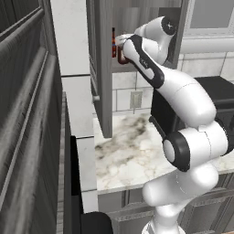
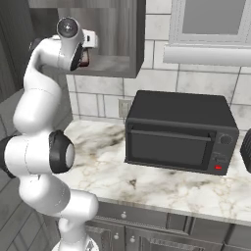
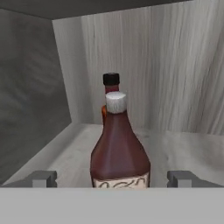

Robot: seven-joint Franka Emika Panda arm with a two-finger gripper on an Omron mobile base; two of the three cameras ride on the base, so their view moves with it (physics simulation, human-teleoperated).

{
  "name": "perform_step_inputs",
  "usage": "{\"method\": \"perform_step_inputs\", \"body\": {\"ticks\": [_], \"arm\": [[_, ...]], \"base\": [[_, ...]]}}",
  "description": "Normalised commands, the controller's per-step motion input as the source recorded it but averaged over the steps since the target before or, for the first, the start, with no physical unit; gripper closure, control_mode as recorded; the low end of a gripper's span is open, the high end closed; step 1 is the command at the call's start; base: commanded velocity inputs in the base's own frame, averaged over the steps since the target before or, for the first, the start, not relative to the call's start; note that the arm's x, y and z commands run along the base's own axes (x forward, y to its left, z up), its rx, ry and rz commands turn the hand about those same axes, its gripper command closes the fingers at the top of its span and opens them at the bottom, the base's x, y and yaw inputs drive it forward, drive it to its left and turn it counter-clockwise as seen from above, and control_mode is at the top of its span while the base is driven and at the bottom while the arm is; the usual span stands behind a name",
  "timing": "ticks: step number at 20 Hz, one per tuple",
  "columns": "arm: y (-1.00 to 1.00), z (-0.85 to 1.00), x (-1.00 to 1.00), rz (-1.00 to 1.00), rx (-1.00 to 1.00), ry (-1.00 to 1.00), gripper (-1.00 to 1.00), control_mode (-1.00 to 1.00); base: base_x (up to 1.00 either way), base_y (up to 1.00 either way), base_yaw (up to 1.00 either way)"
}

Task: Take 2 condiments from the cabinet and move them on the counter near the stove.Make sure the condiments are lined up with each other, next to each other.

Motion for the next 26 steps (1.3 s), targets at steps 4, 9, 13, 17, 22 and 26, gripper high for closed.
{"method": "perform_step_inputs", "body": {"ticks": [4,9,13,17,22,26], "arm": [[0.04,0.00,0.29,0.00,0.00,0.00,-1.00,-1.00],[0.02,0.00,0.30,0.00,0.00,0.00,-1.00,-1.00],[0.02,-0.04,0.27,0.00,0.00,0.00,-1.00,-1.00],[0.05,-0.07,0.22,0.00,0.00,0.00,-1.00,-1.00],[0.09,-0.11,0.13,0.00,0.00,0.00,-1.00,-1.00],[0.04,-0.06,0.13,0.00,0.00,0.00,-1.00,-1.00]], "base": [[0.00,0.00,0.00],[0.00,0.00,0.00],[0.00,0.00,0.00],[0.00,0.00,0.00],[0.00,0.00,0.00],[0.00,0.00,0.00]]}}
